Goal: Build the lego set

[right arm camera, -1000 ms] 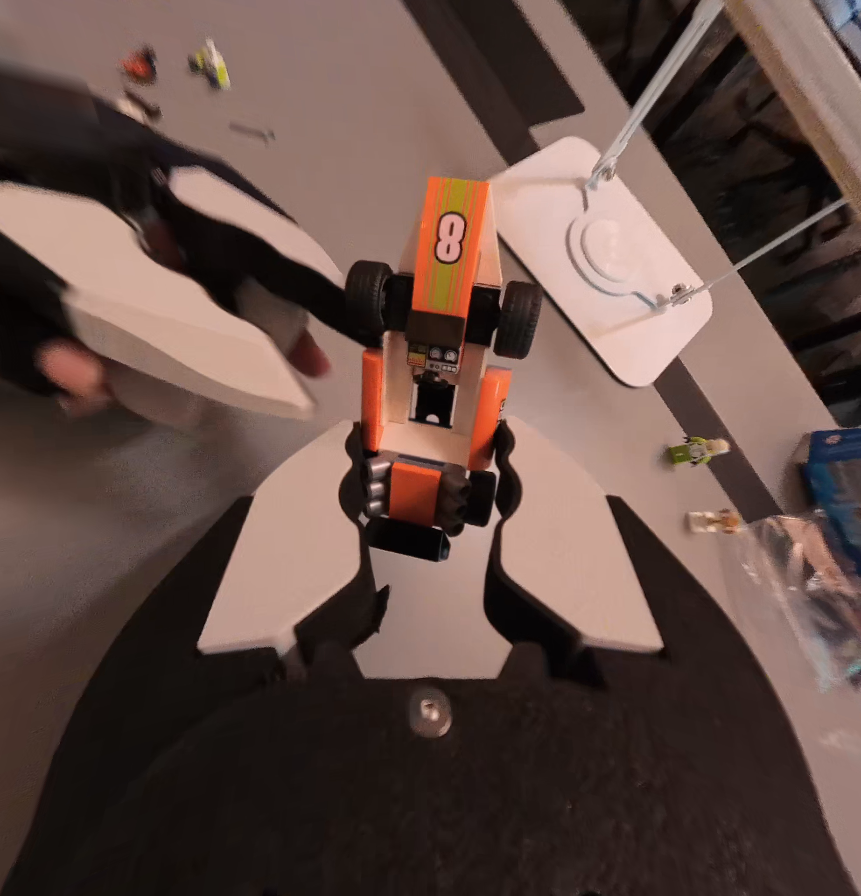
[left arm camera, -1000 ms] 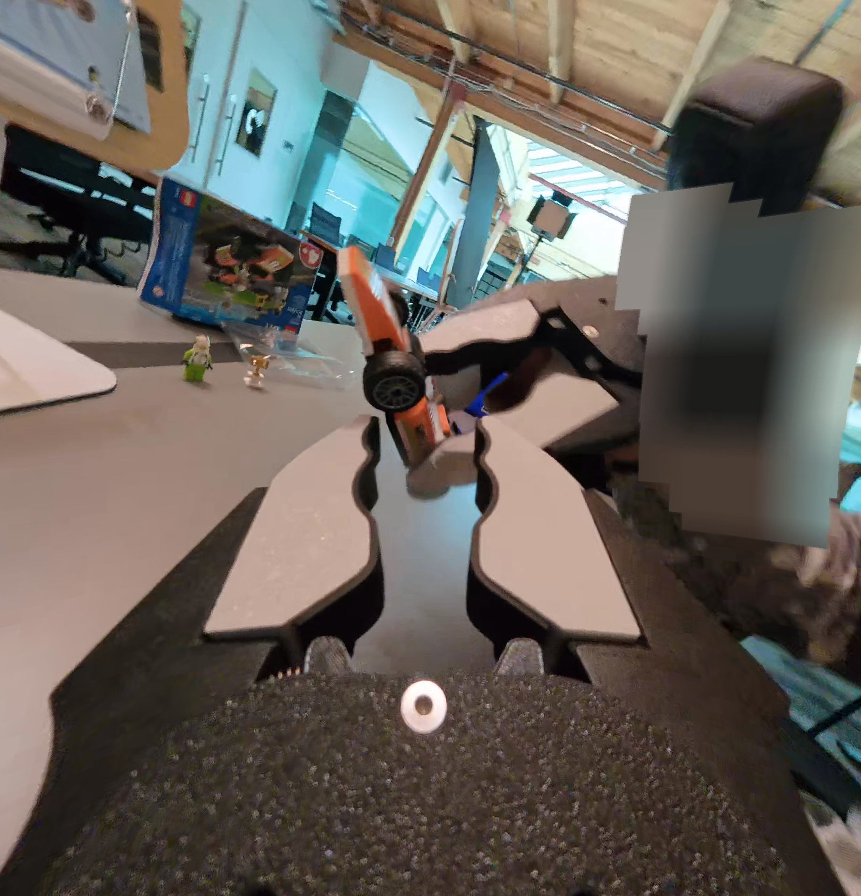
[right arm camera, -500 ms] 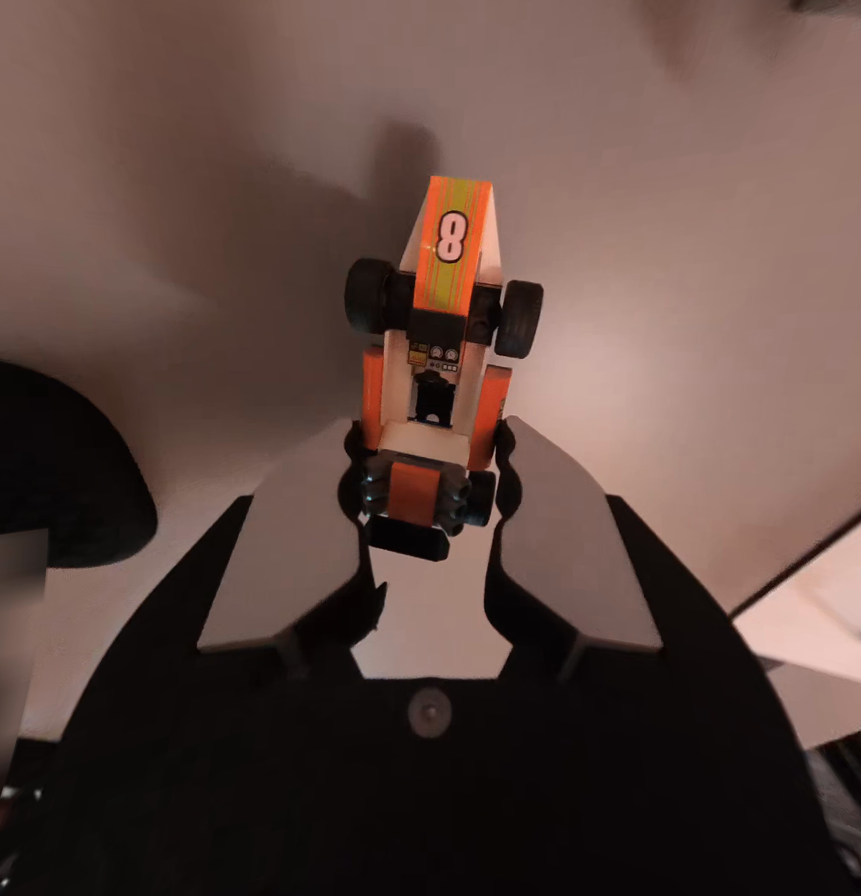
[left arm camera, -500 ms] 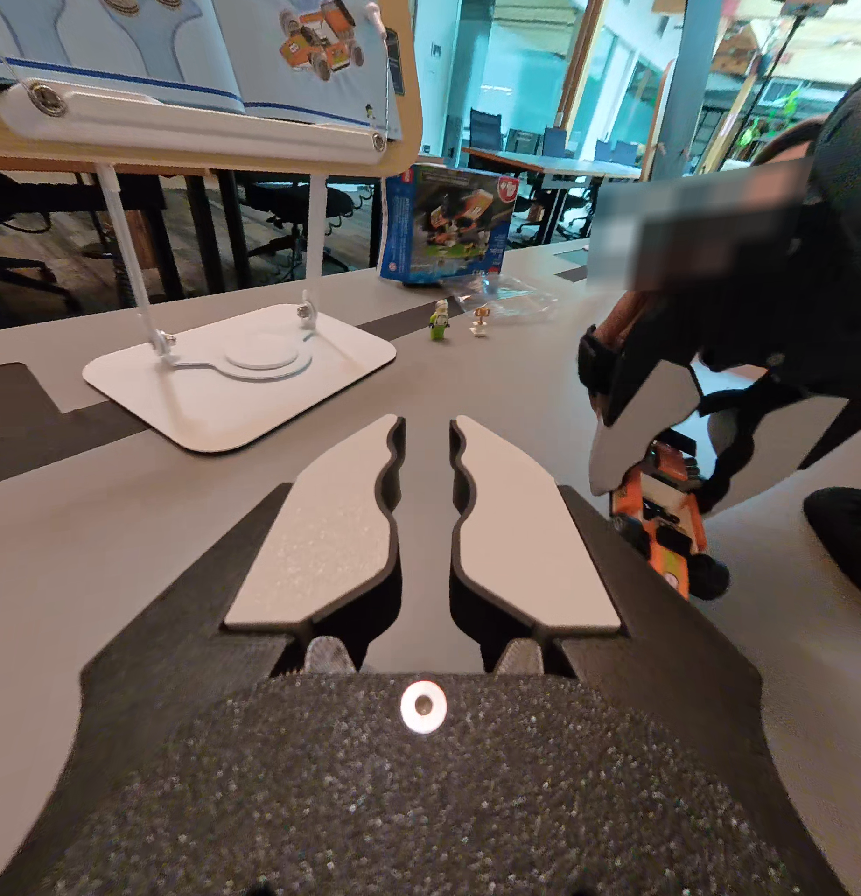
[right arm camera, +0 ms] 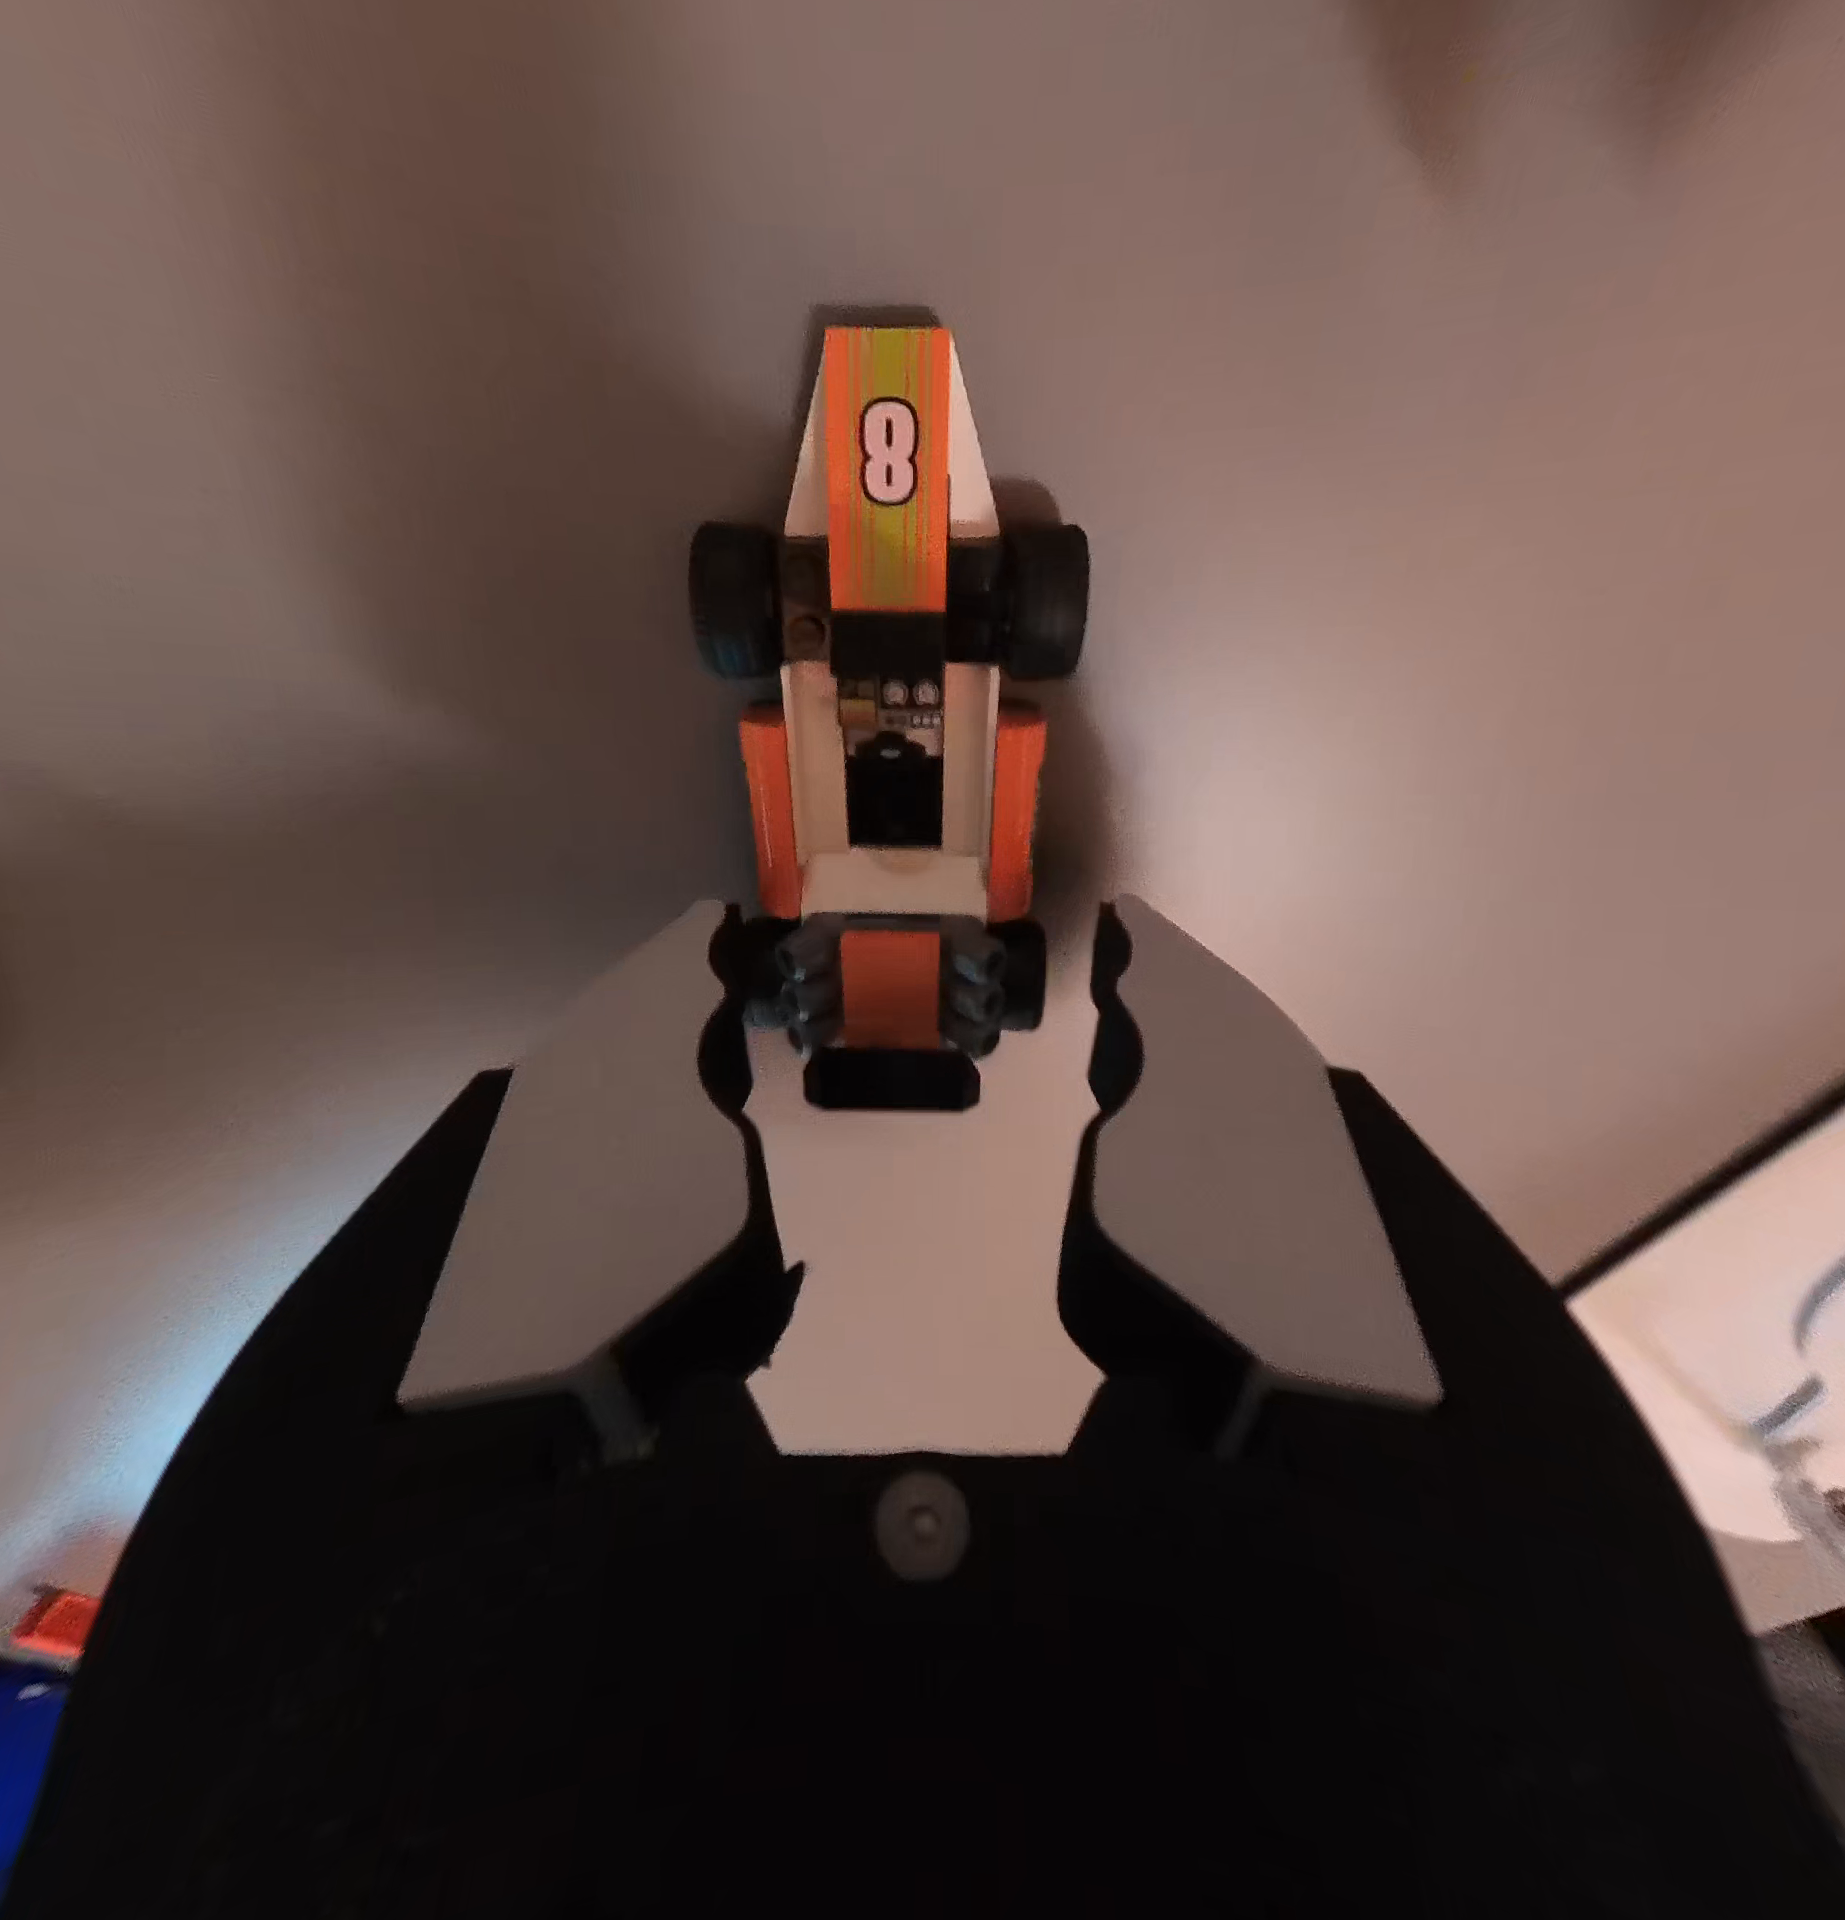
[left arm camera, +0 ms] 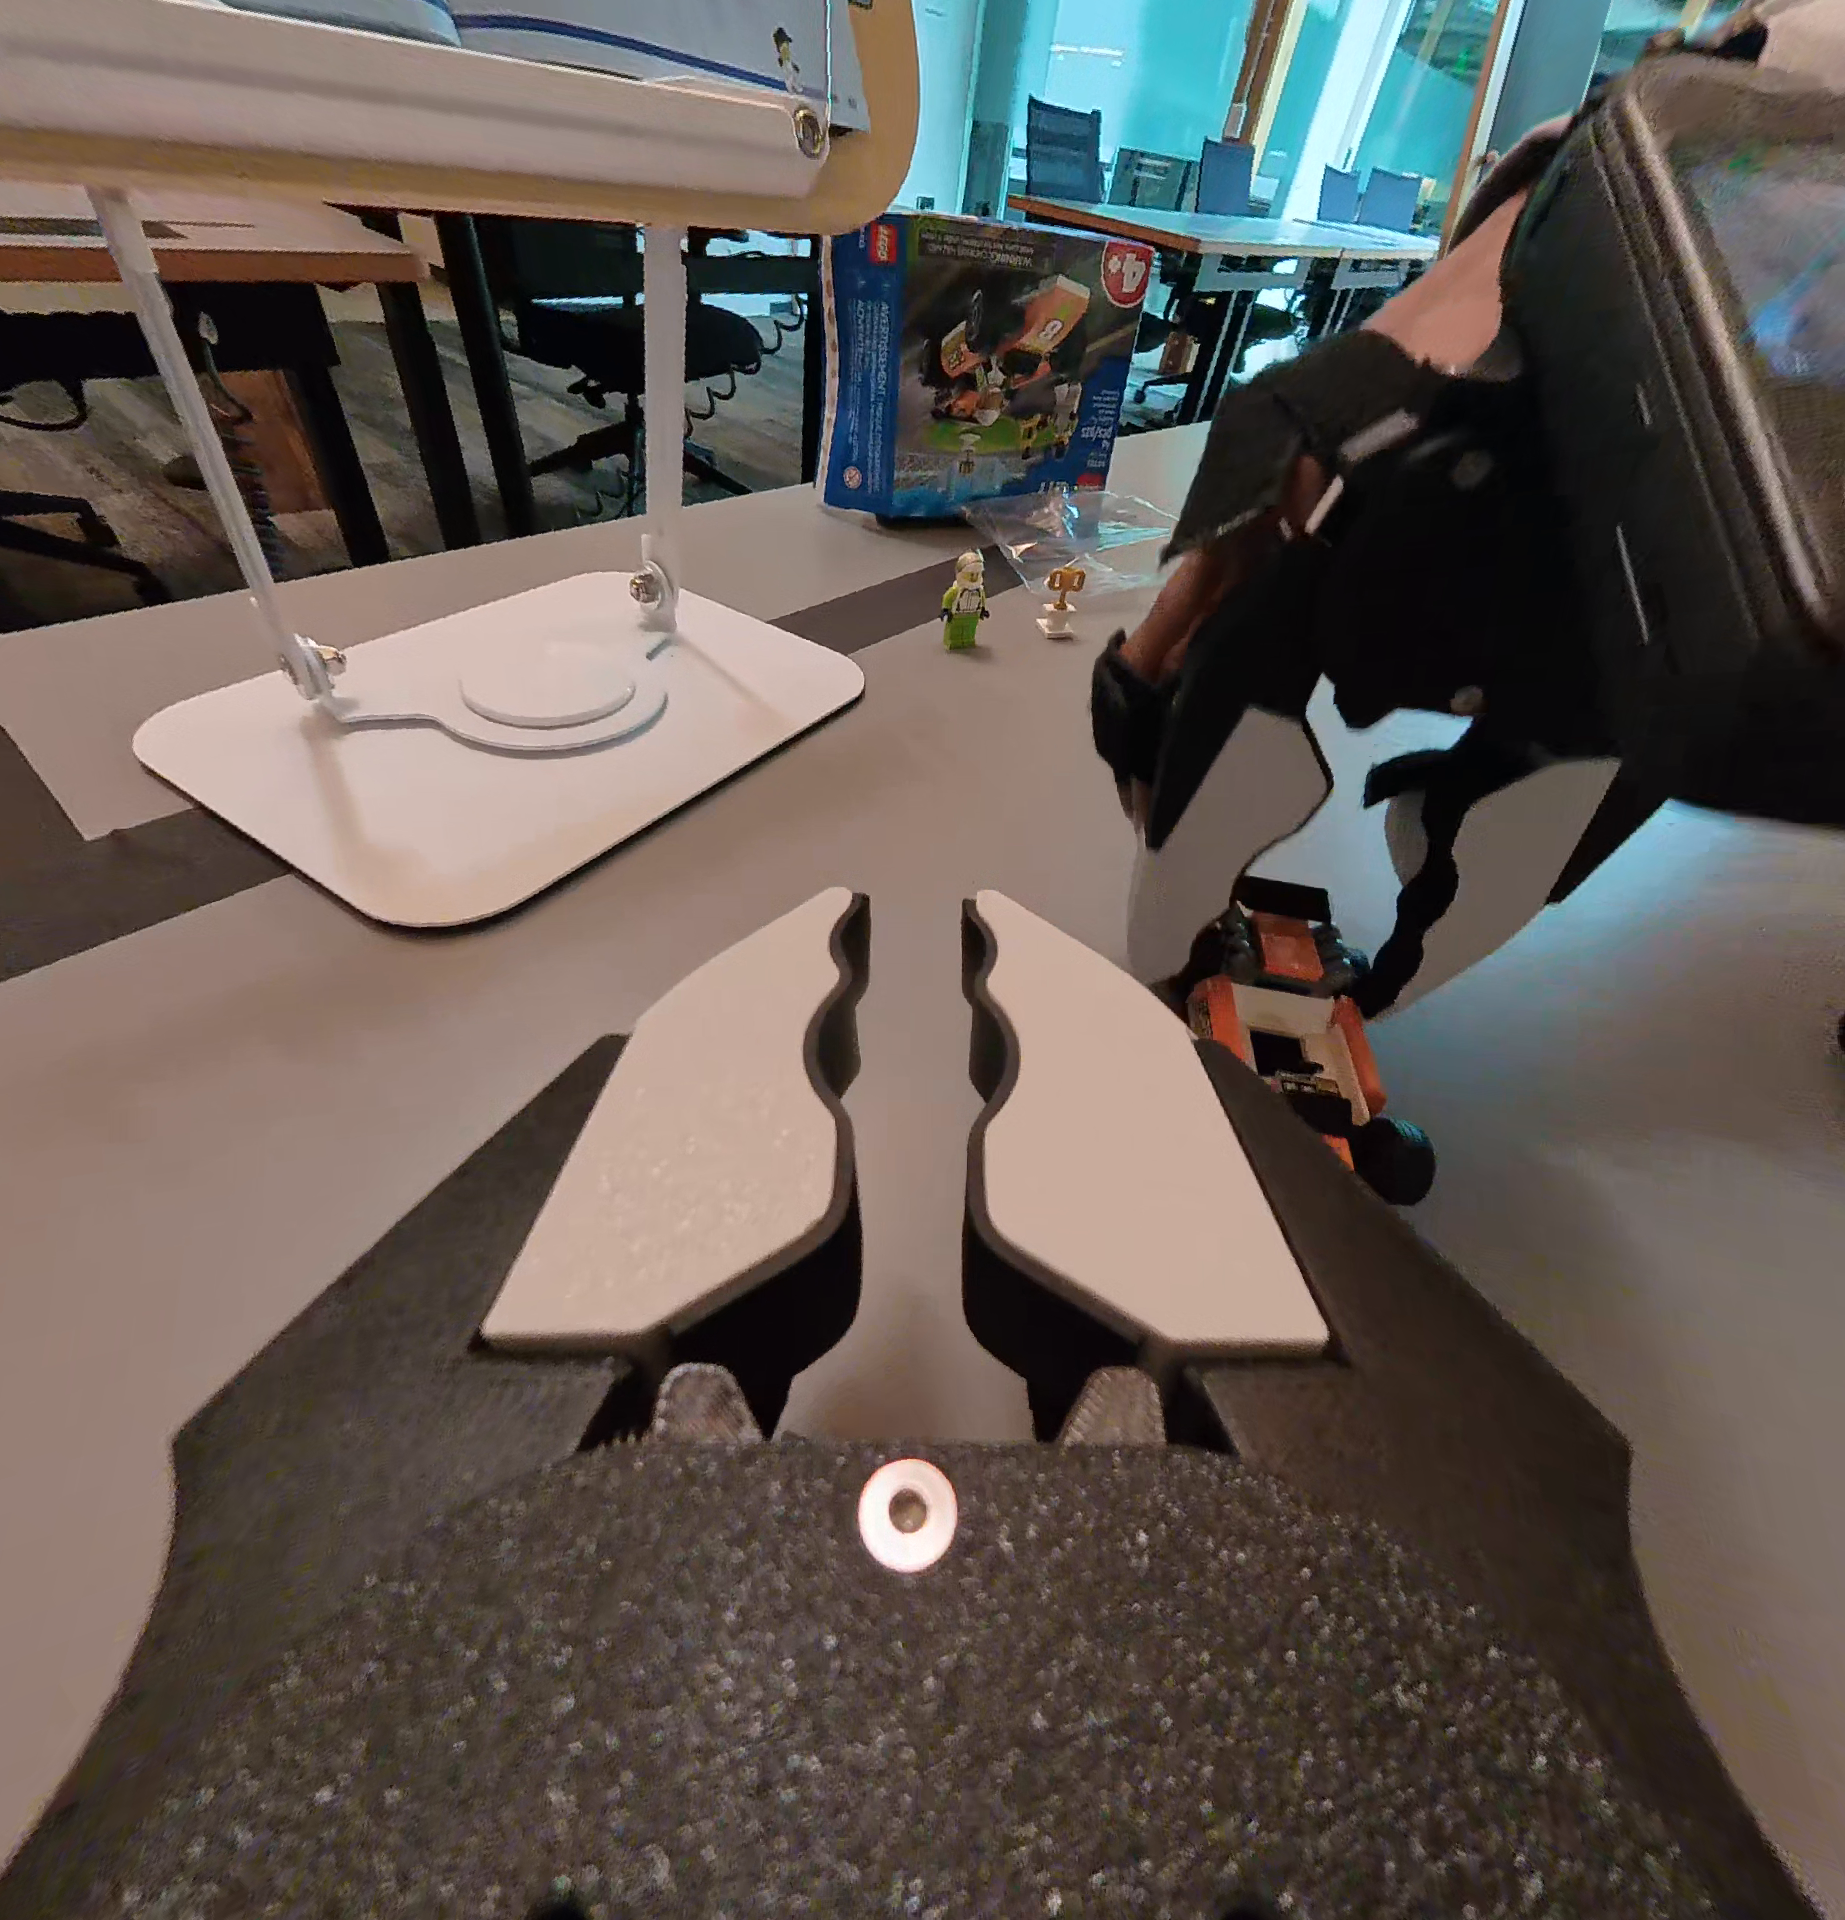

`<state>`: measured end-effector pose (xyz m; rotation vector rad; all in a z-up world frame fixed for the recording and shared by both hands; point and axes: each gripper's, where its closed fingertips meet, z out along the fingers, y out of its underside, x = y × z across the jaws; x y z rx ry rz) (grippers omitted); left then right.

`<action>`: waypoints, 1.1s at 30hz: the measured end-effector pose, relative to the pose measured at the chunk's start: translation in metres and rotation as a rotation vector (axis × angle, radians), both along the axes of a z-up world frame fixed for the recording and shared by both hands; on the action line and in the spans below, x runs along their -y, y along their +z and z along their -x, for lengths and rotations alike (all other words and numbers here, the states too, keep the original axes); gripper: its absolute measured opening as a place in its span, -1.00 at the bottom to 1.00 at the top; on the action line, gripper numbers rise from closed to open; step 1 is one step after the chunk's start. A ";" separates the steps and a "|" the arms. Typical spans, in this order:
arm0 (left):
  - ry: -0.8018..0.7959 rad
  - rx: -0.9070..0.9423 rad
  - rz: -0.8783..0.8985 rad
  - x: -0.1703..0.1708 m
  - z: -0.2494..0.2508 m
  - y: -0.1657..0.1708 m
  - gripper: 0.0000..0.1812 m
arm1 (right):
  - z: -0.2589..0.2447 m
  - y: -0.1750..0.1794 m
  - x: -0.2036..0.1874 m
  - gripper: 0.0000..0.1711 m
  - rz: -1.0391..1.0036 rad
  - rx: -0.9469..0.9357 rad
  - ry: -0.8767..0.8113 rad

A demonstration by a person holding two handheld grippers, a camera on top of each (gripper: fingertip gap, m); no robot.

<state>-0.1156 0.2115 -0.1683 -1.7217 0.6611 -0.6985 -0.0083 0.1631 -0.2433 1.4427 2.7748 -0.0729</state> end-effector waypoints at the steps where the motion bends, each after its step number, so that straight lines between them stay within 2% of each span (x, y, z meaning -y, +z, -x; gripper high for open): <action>1: -0.003 -0.006 0.002 0.000 -0.001 -0.001 -0.82 | -0.002 0.003 -0.001 -0.23 0.003 -0.010 -0.023; 4: -0.006 -0.033 -0.006 0.001 -0.002 -0.004 -0.83 | -0.003 0.011 0.001 -0.19 0.030 -0.068 -0.089; 8: -0.010 -0.051 -0.015 0.002 -0.005 -0.006 -0.84 | 0.006 0.001 0.011 -0.17 0.035 -0.124 -0.131; 10: -0.013 -0.061 -0.016 0.003 -0.005 -0.007 -0.84 | 0.007 -0.006 0.011 -0.36 0.032 -0.116 -0.135; 11: -0.013 -0.067 -0.019 0.003 -0.005 -0.007 -0.85 | 0.007 -0.007 0.011 -0.39 0.037 -0.110 -0.133; 19: -0.026 -0.084 -0.032 0.006 -0.007 -0.007 -0.87 | -0.025 0.016 -0.040 -0.39 0.005 -0.046 -0.331; 24: -0.054 -0.092 -0.030 0.008 -0.016 -0.009 -0.88 | -0.047 -0.008 -0.038 -0.33 0.010 -0.111 -0.471; 28: -0.063 -0.122 -0.035 0.010 -0.019 -0.013 -0.88 | -0.056 0.007 -0.037 -0.27 0.006 -0.191 -0.520; 33: -0.059 -0.138 -0.037 0.009 -0.018 -0.015 -0.89 | -0.067 0.026 -0.035 -0.38 0.012 -0.238 -0.562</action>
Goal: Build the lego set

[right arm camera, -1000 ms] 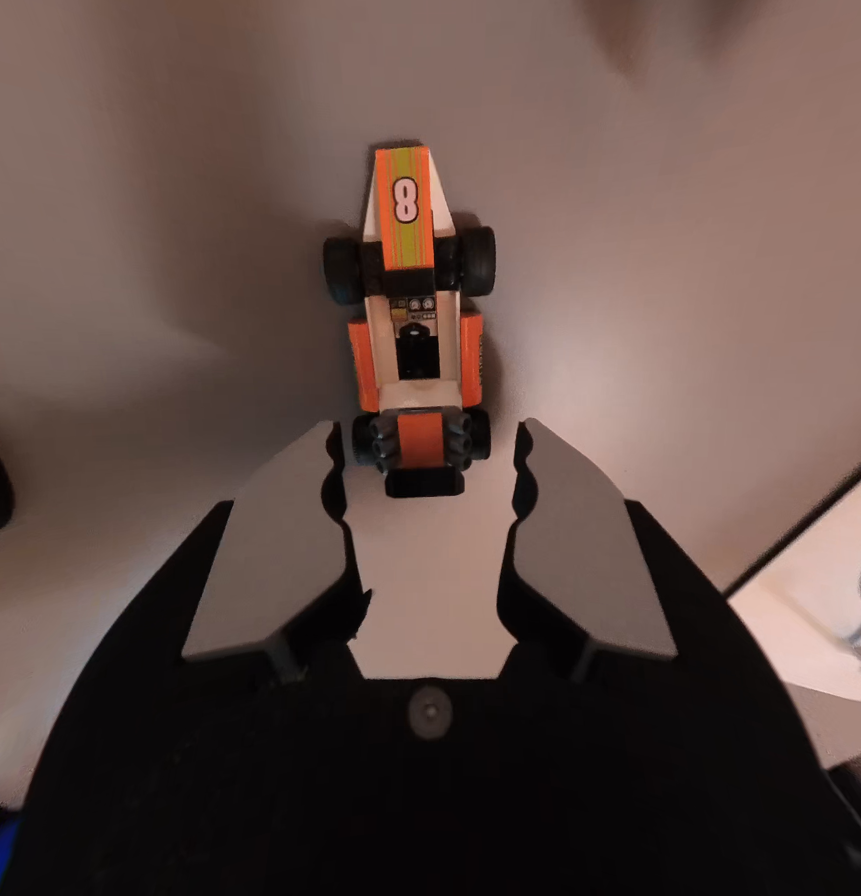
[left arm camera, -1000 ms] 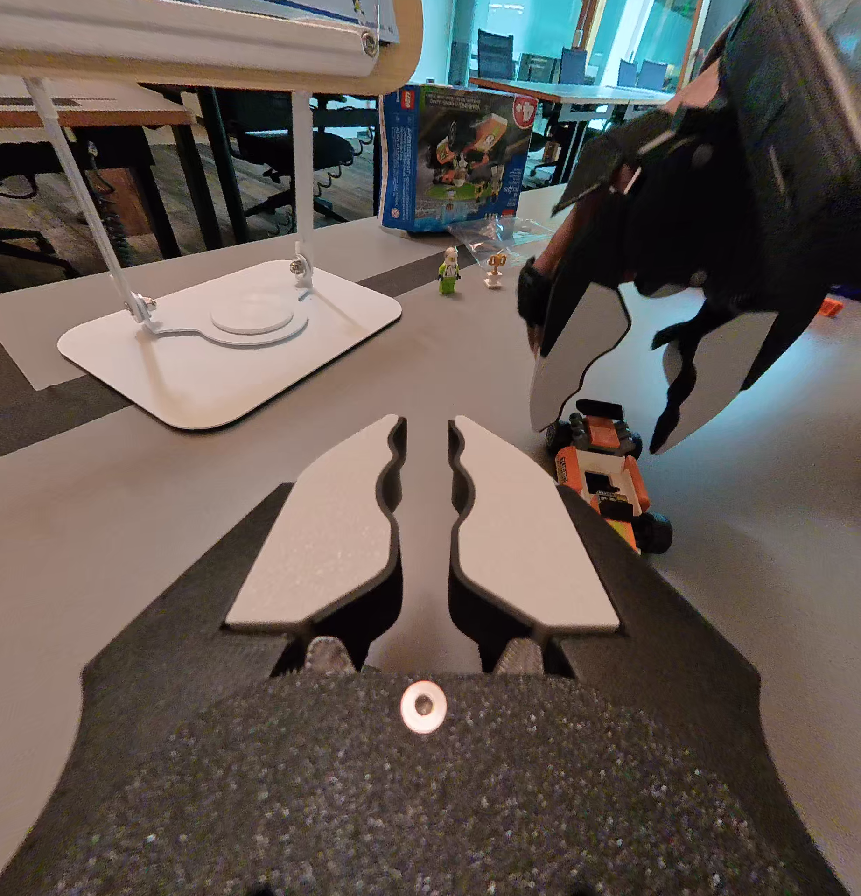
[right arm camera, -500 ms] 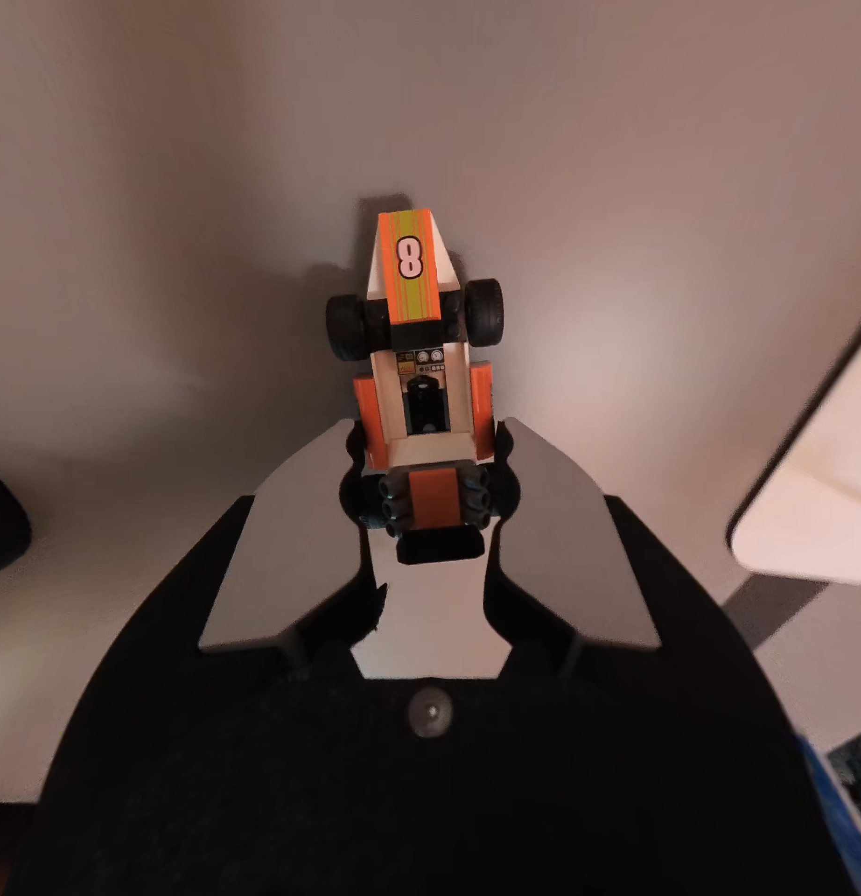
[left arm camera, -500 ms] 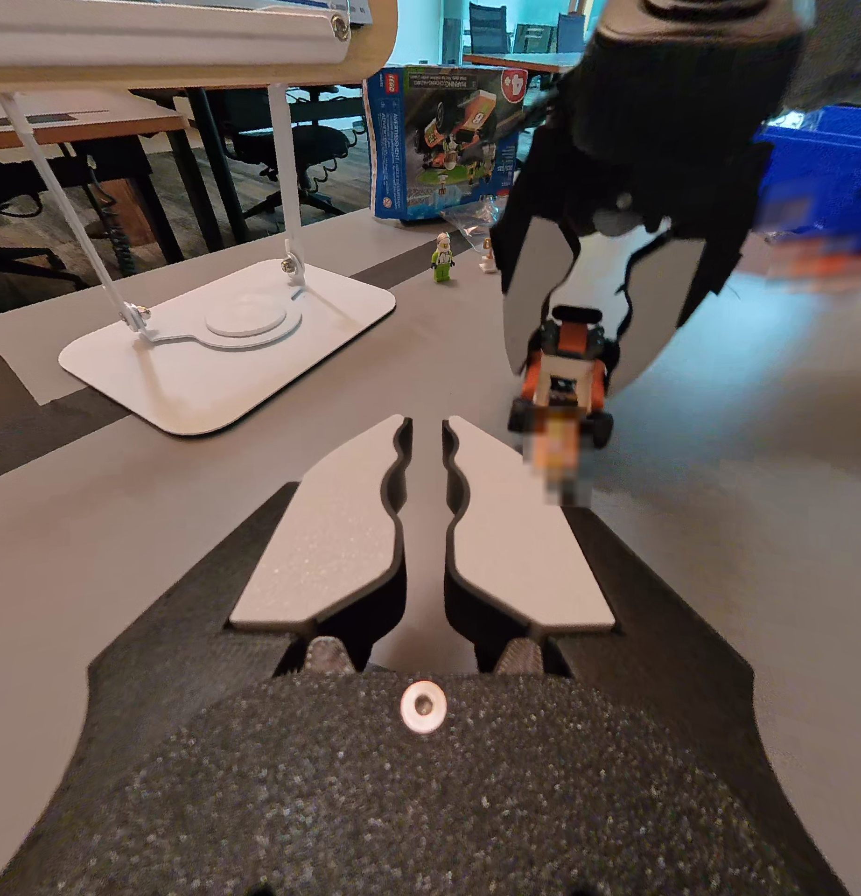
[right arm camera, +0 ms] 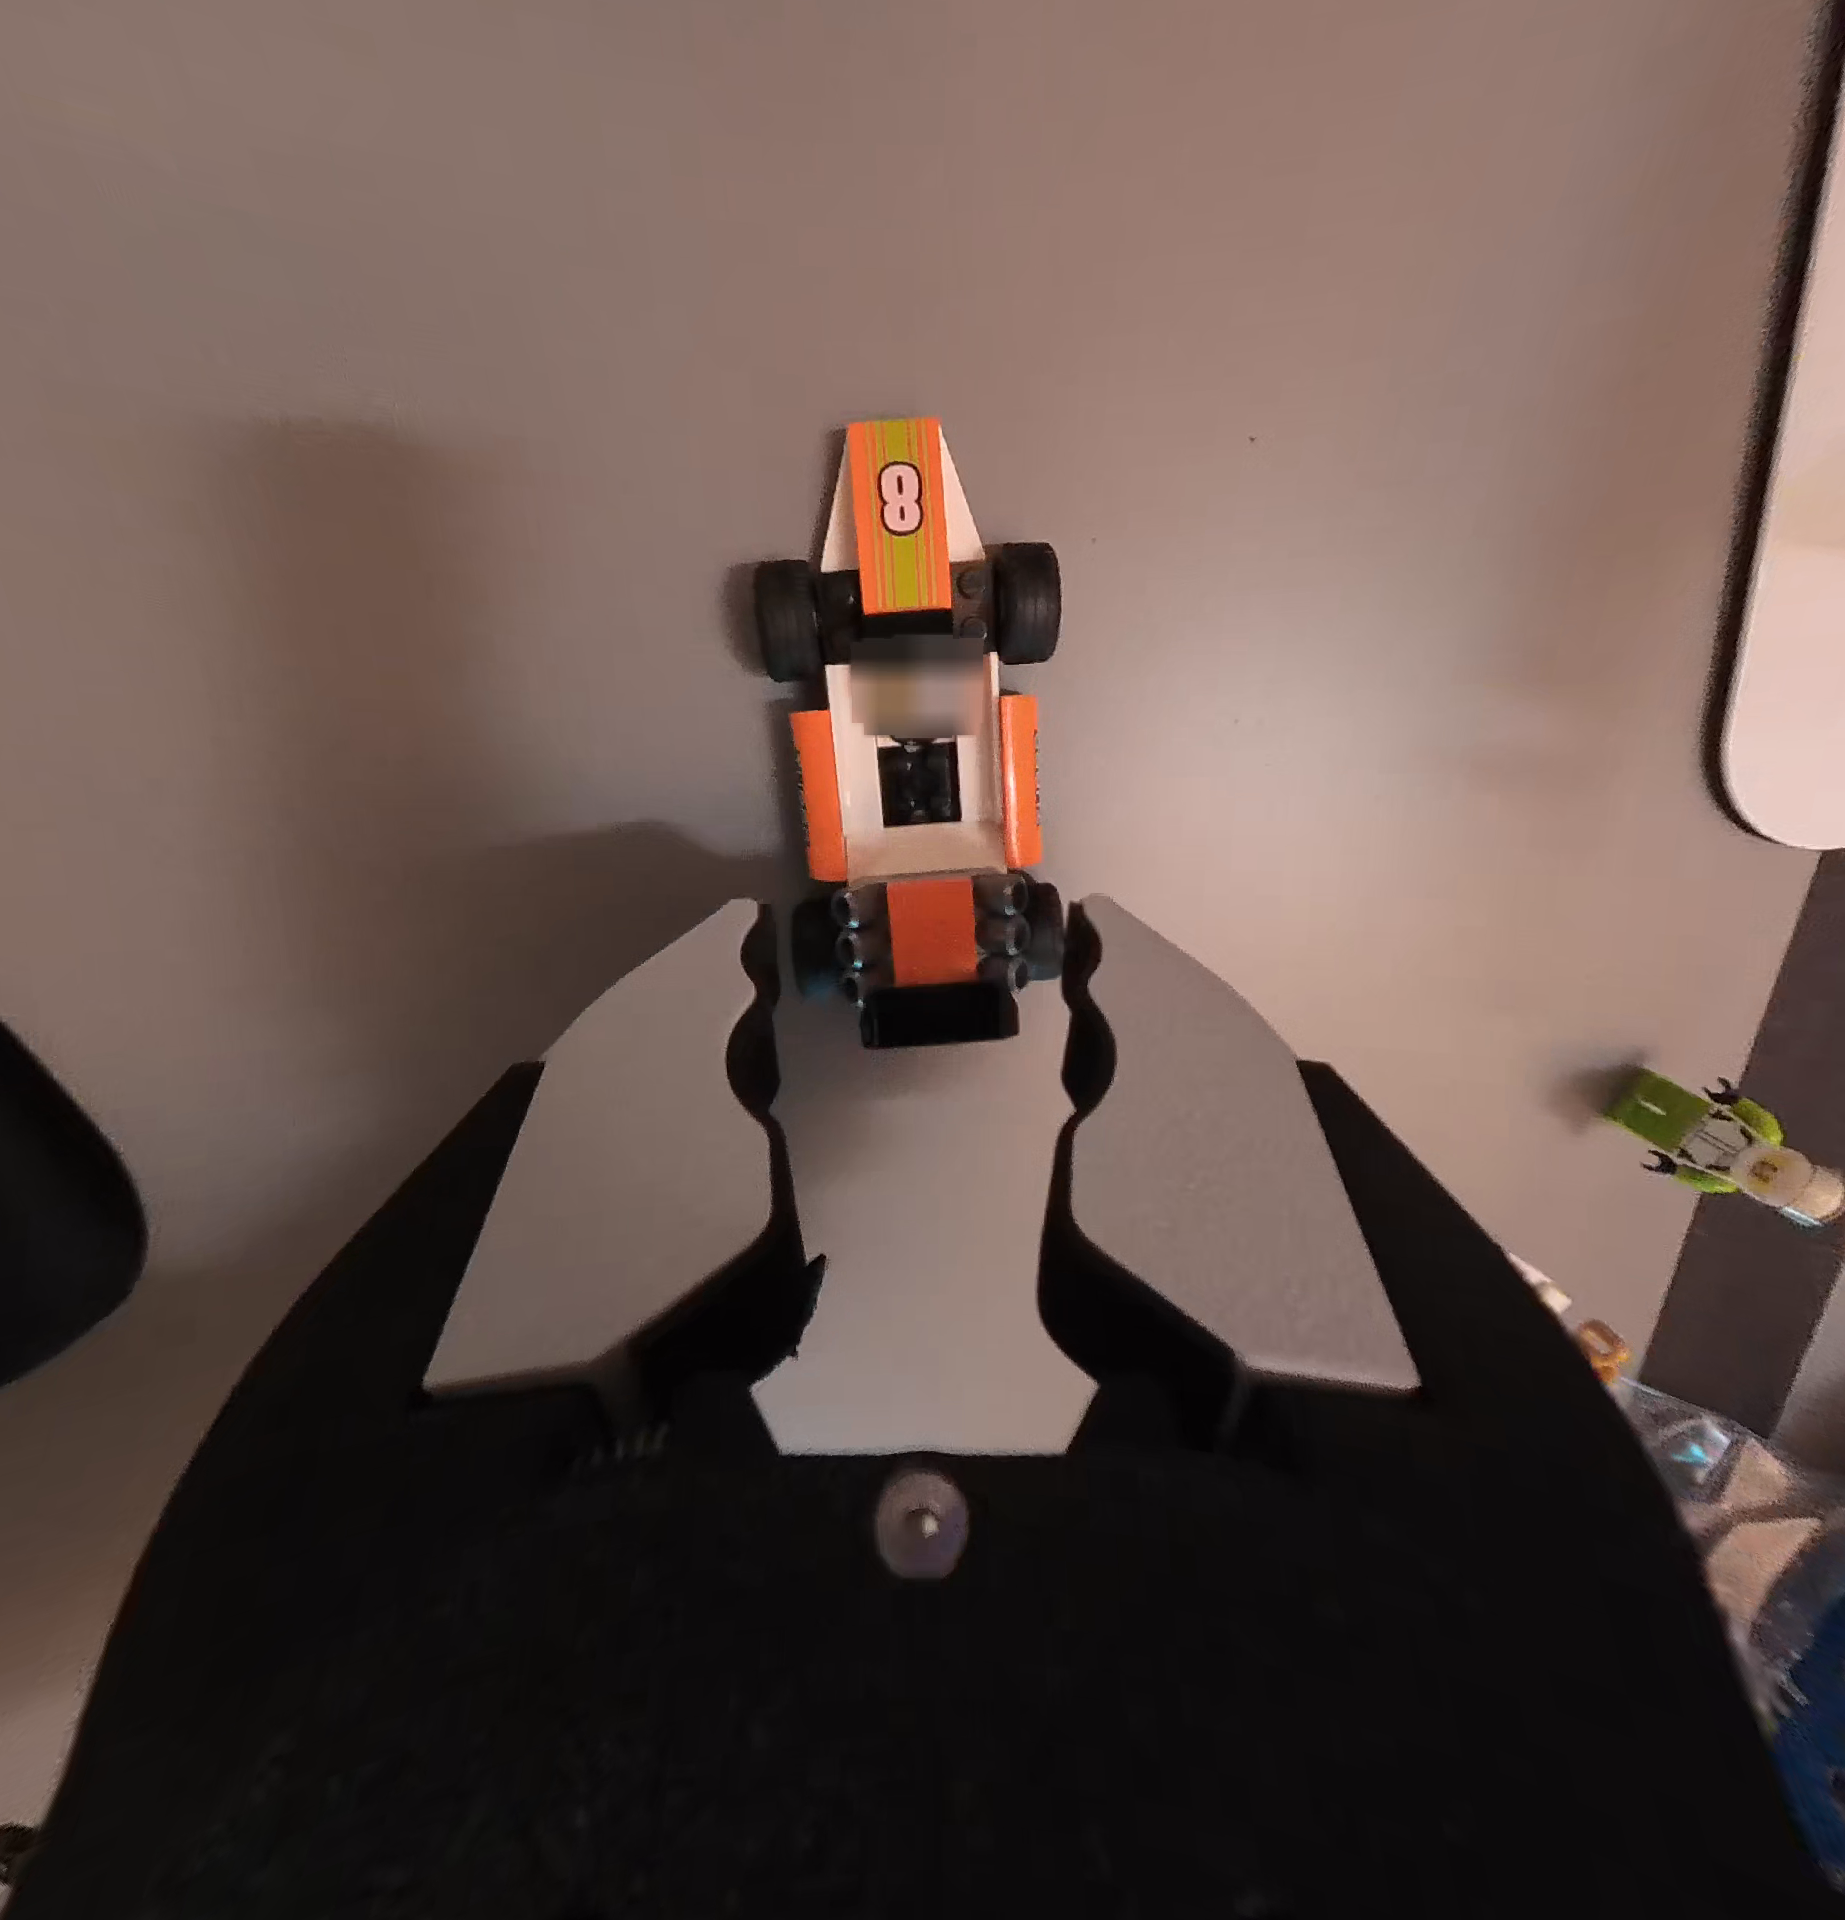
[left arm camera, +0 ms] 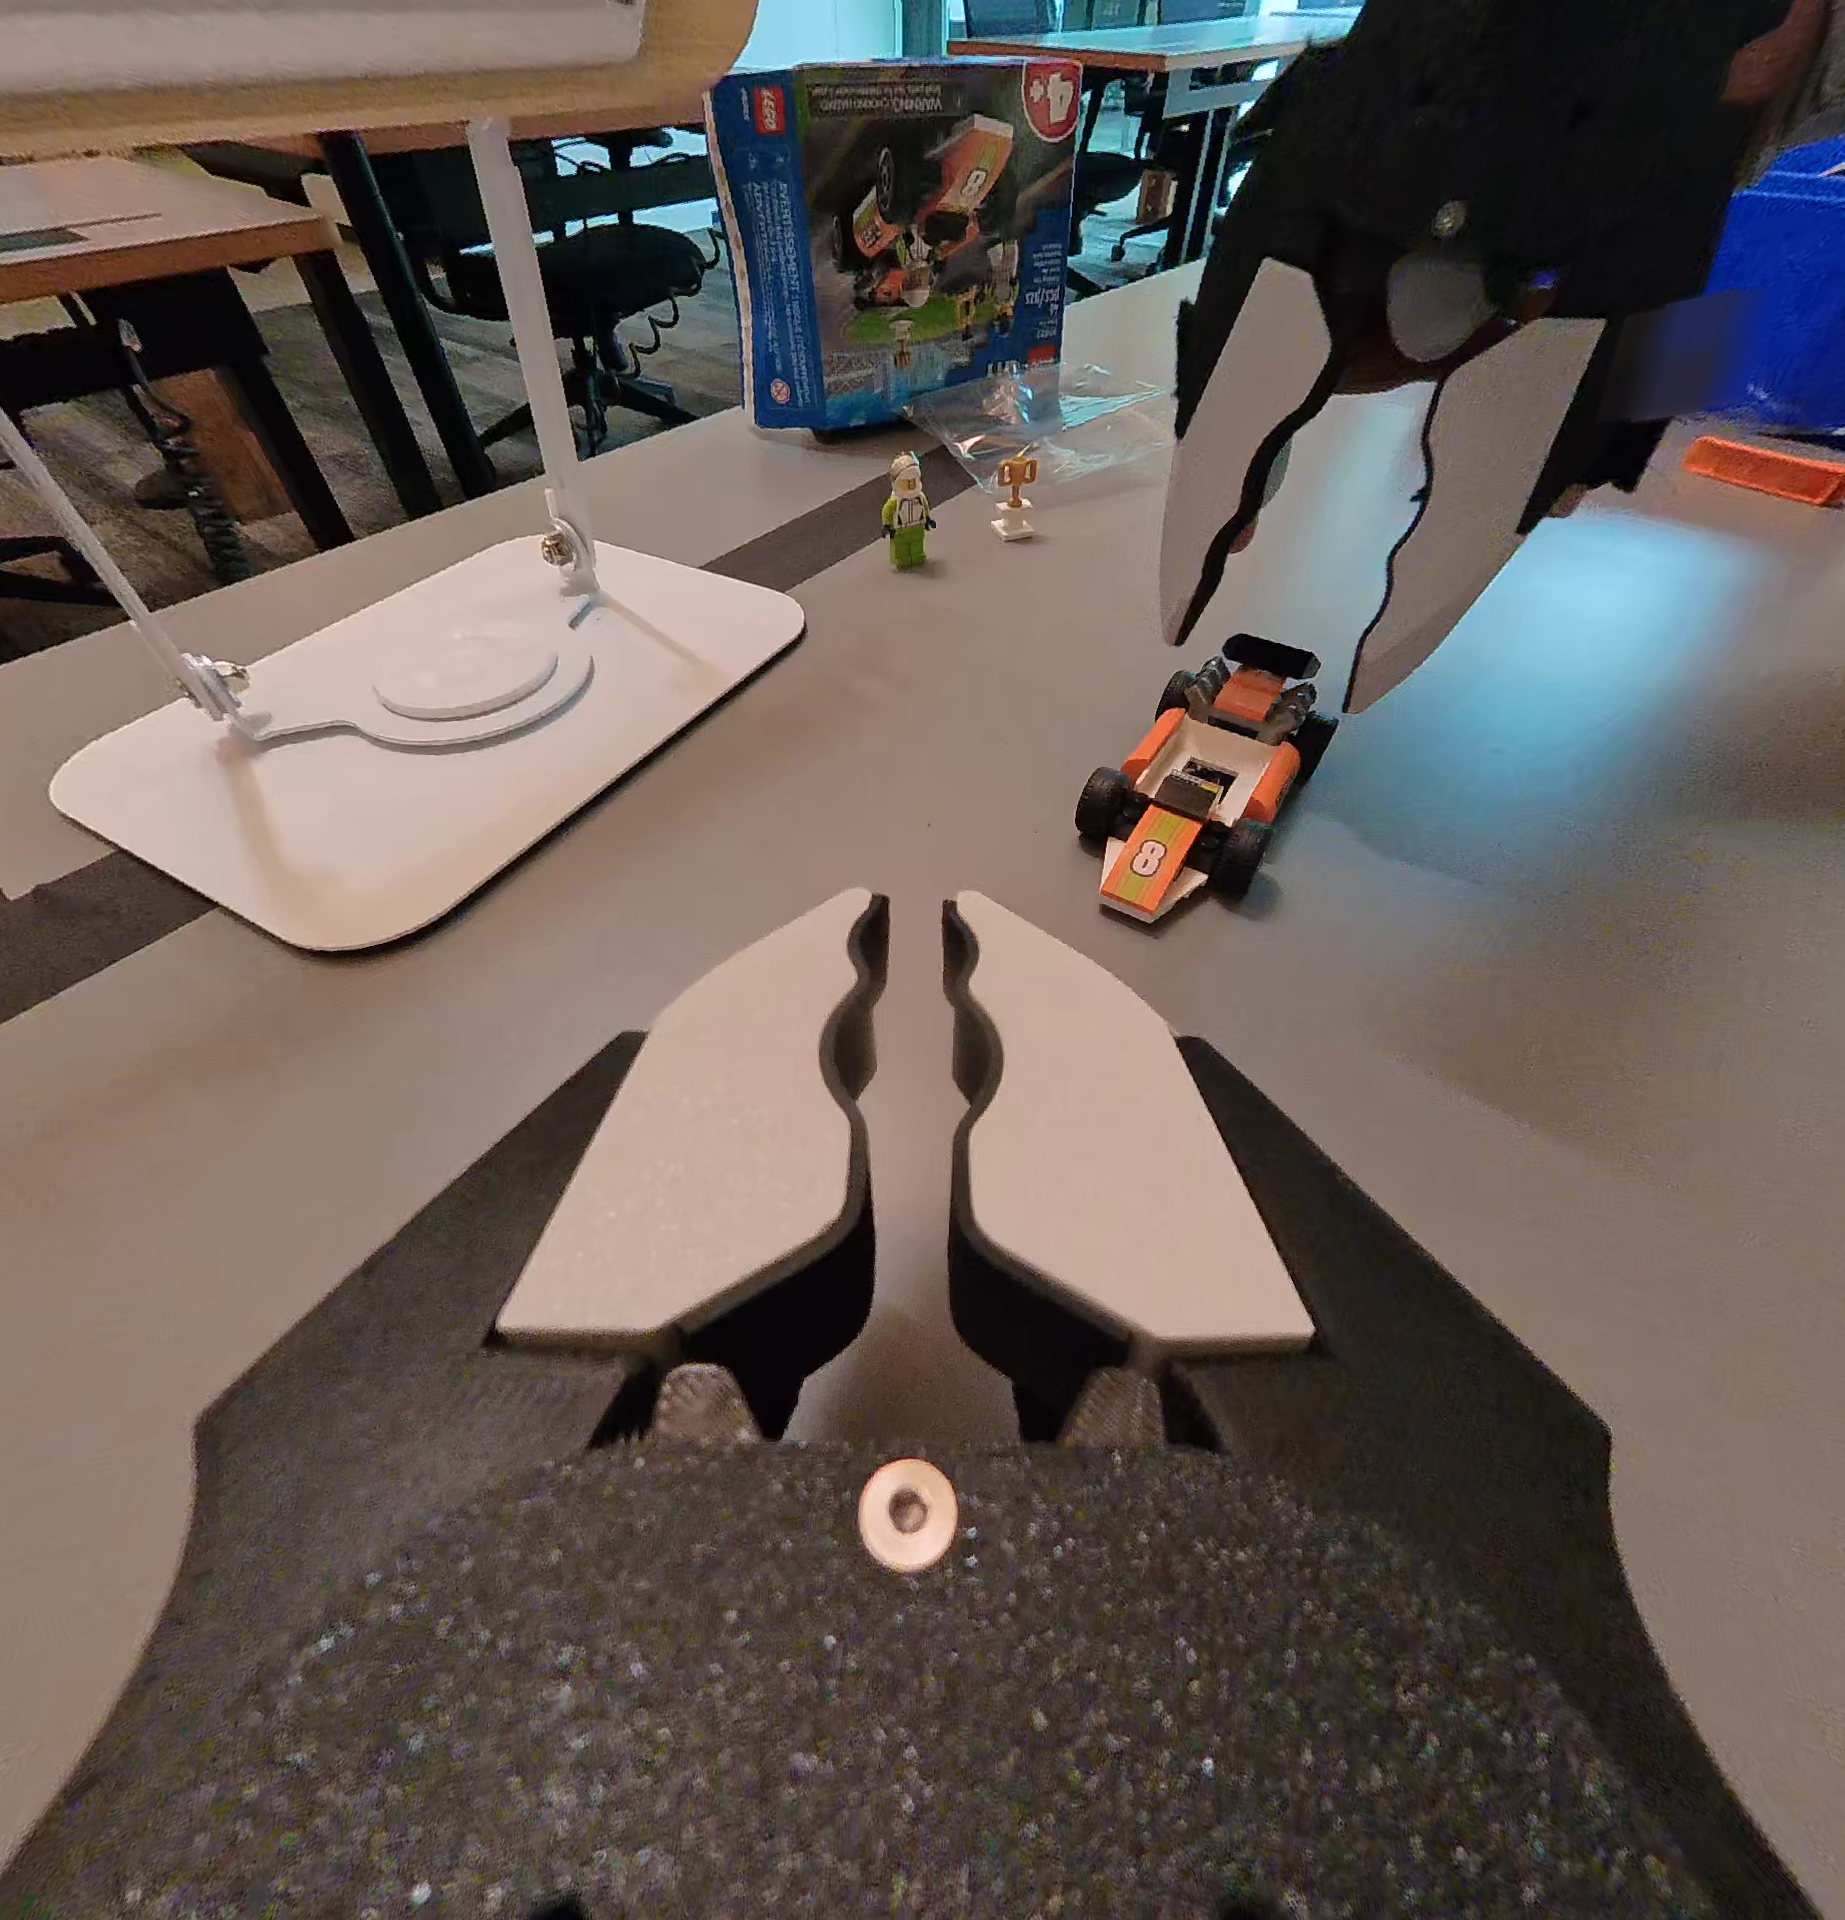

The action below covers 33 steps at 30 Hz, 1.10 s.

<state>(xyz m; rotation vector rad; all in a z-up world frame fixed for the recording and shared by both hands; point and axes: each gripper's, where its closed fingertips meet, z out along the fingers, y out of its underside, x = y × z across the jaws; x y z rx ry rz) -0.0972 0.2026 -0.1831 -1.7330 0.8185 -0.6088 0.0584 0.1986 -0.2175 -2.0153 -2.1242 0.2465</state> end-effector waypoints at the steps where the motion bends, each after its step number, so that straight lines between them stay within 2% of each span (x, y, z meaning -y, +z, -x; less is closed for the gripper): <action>1: 0.001 -0.003 0.001 -0.001 0.000 -0.001 -0.89 | 0.002 0.000 0.002 -0.38 0.001 -0.005 -0.002; 6: -0.001 -0.027 -0.011 0.001 -0.001 -0.003 -0.90 | 0.016 -0.009 0.001 -0.31 -0.009 0.040 0.021; 8: 0.001 -0.035 -0.016 0.002 0.000 -0.003 -0.91 | 0.015 -0.014 0.001 -0.37 0.016 0.079 0.020; 9: 0.003 -0.036 -0.019 0.002 0.000 -0.003 -0.91 | 0.012 -0.018 0.000 -0.48 0.023 0.107 0.024; 11: 0.028 -0.037 -0.021 -0.001 0.004 -0.002 -0.92 | 0.014 -0.022 0.000 -0.45 0.036 0.126 0.035; 14: 0.210 -0.030 -0.081 -0.022 0.029 0.011 -0.94 | 0.038 -0.022 0.002 -0.45 0.054 0.110 0.058; 19: 0.464 0.116 -0.130 -0.039 0.088 0.041 -0.95 | 0.103 -0.023 0.010 -0.45 0.018 0.157 0.169; 21: 0.520 0.182 -0.130 -0.040 0.107 0.048 -0.96 | 0.130 -0.023 0.016 -0.45 0.008 0.163 0.212; 24: 0.524 0.263 -0.082 -0.039 0.115 0.048 -0.96 | 0.149 -0.024 0.021 -0.44 -0.006 0.215 0.253; 28: 0.484 0.234 -0.066 -0.036 0.103 0.041 -0.96 | 0.117 -0.024 0.012 -0.44 0.000 0.284 0.227; 33: 0.443 0.191 -0.070 -0.036 0.090 0.037 -0.96 | 0.021 -0.027 -0.009 -0.42 0.018 0.335 0.114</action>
